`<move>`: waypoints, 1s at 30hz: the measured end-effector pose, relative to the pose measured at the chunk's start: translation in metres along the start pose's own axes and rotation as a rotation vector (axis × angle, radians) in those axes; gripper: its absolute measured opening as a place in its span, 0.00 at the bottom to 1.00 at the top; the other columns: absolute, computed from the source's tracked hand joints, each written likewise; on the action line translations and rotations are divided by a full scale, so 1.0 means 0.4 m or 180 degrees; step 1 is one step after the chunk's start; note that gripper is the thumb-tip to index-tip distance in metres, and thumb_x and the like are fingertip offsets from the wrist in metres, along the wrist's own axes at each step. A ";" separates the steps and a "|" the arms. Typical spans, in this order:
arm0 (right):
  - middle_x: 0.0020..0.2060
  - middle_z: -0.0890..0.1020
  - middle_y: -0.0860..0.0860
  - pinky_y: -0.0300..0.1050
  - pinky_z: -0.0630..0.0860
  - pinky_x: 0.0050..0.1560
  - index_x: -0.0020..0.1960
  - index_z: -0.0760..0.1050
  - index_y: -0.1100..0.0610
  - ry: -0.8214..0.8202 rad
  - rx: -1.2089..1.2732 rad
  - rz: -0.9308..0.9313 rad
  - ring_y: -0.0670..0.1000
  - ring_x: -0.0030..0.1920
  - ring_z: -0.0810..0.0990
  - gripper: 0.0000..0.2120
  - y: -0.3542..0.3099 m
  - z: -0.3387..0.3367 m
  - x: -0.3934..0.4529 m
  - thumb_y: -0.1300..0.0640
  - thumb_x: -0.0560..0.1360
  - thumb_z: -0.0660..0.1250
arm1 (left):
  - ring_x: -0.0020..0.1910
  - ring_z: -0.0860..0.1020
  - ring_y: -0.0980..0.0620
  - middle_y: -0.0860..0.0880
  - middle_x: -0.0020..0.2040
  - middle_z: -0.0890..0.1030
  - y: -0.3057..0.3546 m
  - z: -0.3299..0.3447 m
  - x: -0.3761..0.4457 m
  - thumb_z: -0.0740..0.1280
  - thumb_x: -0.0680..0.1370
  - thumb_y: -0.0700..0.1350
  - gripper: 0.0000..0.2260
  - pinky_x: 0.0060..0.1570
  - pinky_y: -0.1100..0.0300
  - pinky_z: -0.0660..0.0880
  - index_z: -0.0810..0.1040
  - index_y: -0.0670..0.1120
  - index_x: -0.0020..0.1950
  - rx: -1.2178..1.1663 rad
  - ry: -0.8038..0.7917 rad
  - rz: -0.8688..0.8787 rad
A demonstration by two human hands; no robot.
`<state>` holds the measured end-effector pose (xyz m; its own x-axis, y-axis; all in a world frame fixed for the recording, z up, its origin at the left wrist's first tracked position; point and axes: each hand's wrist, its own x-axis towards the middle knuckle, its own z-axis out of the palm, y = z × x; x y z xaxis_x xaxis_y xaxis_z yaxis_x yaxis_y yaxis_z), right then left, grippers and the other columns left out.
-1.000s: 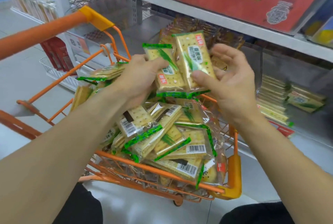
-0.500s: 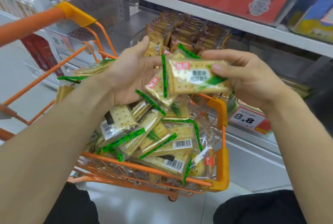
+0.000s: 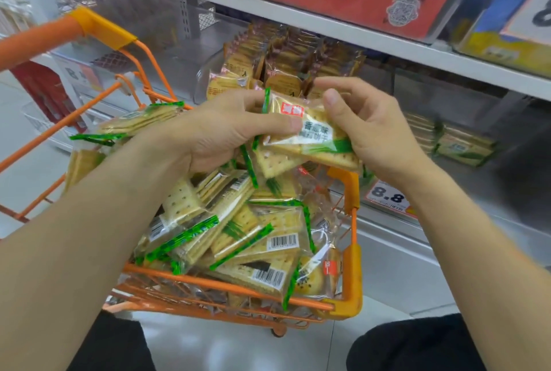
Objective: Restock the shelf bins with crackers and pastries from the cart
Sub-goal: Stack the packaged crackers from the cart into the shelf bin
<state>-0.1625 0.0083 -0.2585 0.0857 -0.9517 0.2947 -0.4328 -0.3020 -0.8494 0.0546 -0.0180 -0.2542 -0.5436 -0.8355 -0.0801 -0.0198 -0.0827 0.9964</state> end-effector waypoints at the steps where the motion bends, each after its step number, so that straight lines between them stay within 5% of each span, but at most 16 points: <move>1: 0.59 0.82 0.48 0.43 0.77 0.56 0.67 0.77 0.51 -0.0153 0.0001 -0.0006 0.44 0.57 0.81 0.23 -0.003 -0.010 -0.005 0.43 0.74 0.72 | 0.59 0.81 0.41 0.42 0.56 0.84 0.002 0.002 0.003 0.78 0.68 0.44 0.24 0.62 0.44 0.76 0.80 0.42 0.62 -0.0056 0.0184 0.0032; 5: 0.62 0.80 0.49 0.37 0.79 0.52 0.70 0.74 0.51 -0.0554 0.0137 0.0124 0.43 0.56 0.82 0.39 -0.015 -0.052 -0.021 0.55 0.61 0.83 | 0.53 0.84 0.44 0.42 0.55 0.84 0.016 0.007 0.016 0.82 0.61 0.48 0.33 0.55 0.46 0.80 0.77 0.41 0.62 -0.0350 0.1123 0.0099; 8: 0.57 0.81 0.51 0.39 0.80 0.37 0.67 0.76 0.53 -0.0304 0.0406 0.0228 0.47 0.44 0.85 0.36 -0.023 -0.055 -0.032 0.58 0.61 0.82 | 0.54 0.83 0.47 0.43 0.58 0.82 0.033 0.036 0.028 0.84 0.59 0.51 0.36 0.55 0.43 0.80 0.75 0.42 0.62 -0.0539 0.1549 0.0172; 11: 0.52 0.83 0.51 0.47 0.80 0.28 0.62 0.77 0.54 0.0076 0.0430 0.0332 0.54 0.36 0.83 0.32 -0.023 -0.064 -0.041 0.53 0.60 0.82 | 0.54 0.83 0.44 0.42 0.57 0.82 0.057 0.085 0.047 0.76 0.72 0.52 0.23 0.49 0.45 0.82 0.77 0.38 0.59 -0.0468 0.1458 0.0118; 16: 0.51 0.82 0.48 0.42 0.81 0.34 0.59 0.77 0.49 -0.0057 -0.0279 0.0430 0.45 0.40 0.84 0.29 -0.007 -0.132 -0.049 0.51 0.62 0.84 | 0.54 0.81 0.38 0.43 0.61 0.79 0.076 0.148 0.078 0.70 0.75 0.58 0.25 0.33 0.57 0.78 0.75 0.42 0.63 0.0480 0.1040 -0.0194; 20: 0.54 0.79 0.44 0.42 0.73 0.55 0.63 0.74 0.38 -0.0373 -0.1451 0.0474 0.46 0.53 0.79 0.31 0.018 -0.206 -0.065 0.45 0.63 0.82 | 0.47 0.85 0.41 0.44 0.52 0.84 0.073 0.217 0.101 0.72 0.77 0.47 0.12 0.36 0.55 0.80 0.78 0.44 0.58 0.0768 0.0825 -0.0110; 23: 0.58 0.79 0.47 0.52 0.73 0.62 0.72 0.69 0.42 -0.0385 -0.2040 0.0275 0.51 0.58 0.78 0.37 0.039 -0.225 -0.085 0.45 0.65 0.76 | 0.45 0.85 0.41 0.43 0.51 0.85 0.055 0.288 0.134 0.72 0.77 0.43 0.13 0.37 0.54 0.81 0.77 0.43 0.60 0.0757 0.0604 -0.0107; 27: 0.51 0.80 0.48 0.47 0.77 0.47 0.65 0.70 0.52 -0.0423 -0.2111 0.0476 0.51 0.49 0.81 0.29 0.058 -0.269 -0.112 0.50 0.69 0.77 | 0.40 0.85 0.46 0.40 0.52 0.84 0.031 0.385 0.185 0.71 0.77 0.41 0.14 0.34 0.57 0.81 0.75 0.40 0.61 0.0645 0.0509 -0.0063; 30: 0.50 0.78 0.47 0.44 0.76 0.44 0.62 0.69 0.51 -0.0369 -0.2052 0.0682 0.44 0.46 0.78 0.31 0.075 -0.324 -0.137 0.43 0.67 0.79 | 0.43 0.86 0.45 0.40 0.53 0.83 0.018 0.441 0.217 0.73 0.76 0.40 0.18 0.39 0.54 0.83 0.73 0.40 0.62 0.0559 0.0532 0.0048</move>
<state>-0.2965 0.0583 -0.2435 0.0187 -0.9974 0.0702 -0.8952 -0.0480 -0.4431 -0.1409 0.0047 -0.2488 -0.3988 -0.9154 -0.0544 -0.1664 0.0139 0.9860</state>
